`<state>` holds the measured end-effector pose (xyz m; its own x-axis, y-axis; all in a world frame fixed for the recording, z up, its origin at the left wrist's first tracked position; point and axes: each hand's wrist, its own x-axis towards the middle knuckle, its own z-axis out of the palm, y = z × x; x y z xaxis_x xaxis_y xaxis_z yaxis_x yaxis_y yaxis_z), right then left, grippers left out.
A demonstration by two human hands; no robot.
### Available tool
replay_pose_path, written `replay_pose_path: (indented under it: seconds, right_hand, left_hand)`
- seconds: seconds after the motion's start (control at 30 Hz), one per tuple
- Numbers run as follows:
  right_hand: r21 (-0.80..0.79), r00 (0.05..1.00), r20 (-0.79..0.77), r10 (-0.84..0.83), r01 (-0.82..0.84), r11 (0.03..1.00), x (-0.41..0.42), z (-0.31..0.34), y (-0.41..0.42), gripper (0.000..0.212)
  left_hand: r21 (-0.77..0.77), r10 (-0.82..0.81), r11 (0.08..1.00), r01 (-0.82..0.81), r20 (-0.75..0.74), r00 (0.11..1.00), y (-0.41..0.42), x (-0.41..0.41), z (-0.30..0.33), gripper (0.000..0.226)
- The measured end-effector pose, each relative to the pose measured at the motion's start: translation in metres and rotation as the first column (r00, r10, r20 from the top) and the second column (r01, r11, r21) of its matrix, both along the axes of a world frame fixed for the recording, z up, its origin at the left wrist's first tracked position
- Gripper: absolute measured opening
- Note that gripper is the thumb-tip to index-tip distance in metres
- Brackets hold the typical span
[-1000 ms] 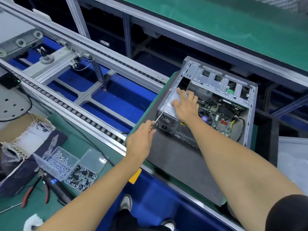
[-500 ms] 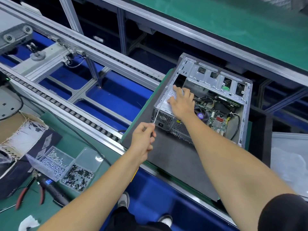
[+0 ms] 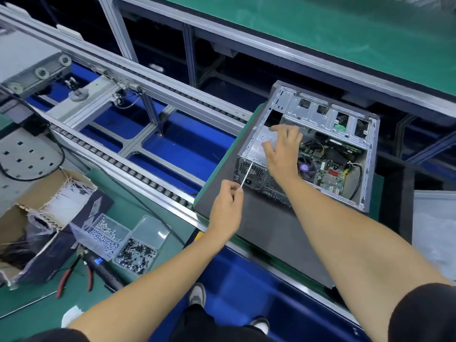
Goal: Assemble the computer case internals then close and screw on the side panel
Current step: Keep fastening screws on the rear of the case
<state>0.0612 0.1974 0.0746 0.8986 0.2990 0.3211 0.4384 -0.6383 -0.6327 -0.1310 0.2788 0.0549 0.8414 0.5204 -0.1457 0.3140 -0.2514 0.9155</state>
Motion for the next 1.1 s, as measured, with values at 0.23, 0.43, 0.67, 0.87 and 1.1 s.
replay_pose_path:
  seconds: [0.23,0.43,0.67,0.87,1.1]
  right_hand:
    - [0.309,0.944,-0.220,0.247,-0.173,0.935,-0.068,0.005,-0.071,0.023]
    - [0.339,0.905,-0.426,-0.001,0.160,0.927,-0.073,0.011,-0.147,0.029]
    - [0.329,0.820,-0.551,-0.158,0.387,0.862,-0.071,-0.008,-0.258,0.029]
    - [0.250,0.826,-0.542,-0.154,0.334,0.909,-0.087,-0.050,-0.317,0.028]
    - [0.204,0.765,-0.638,-0.093,0.283,0.937,-0.102,-0.074,-0.338,0.027]
  left_hand:
    - [0.002,-0.247,0.968,0.250,0.156,0.956,-0.051,0.027,0.027,0.017]
    - [0.054,-0.394,0.918,0.394,0.245,0.886,-0.125,0.063,0.029,0.029]
    - [0.337,-0.512,0.814,0.473,0.031,0.859,-0.194,0.047,-0.053,0.010]
    - [0.264,-0.500,0.796,0.545,-0.222,0.837,-0.223,0.066,-0.075,0.024]
    - [0.375,-0.382,0.786,0.492,-0.333,0.862,-0.240,0.083,-0.073,0.016]
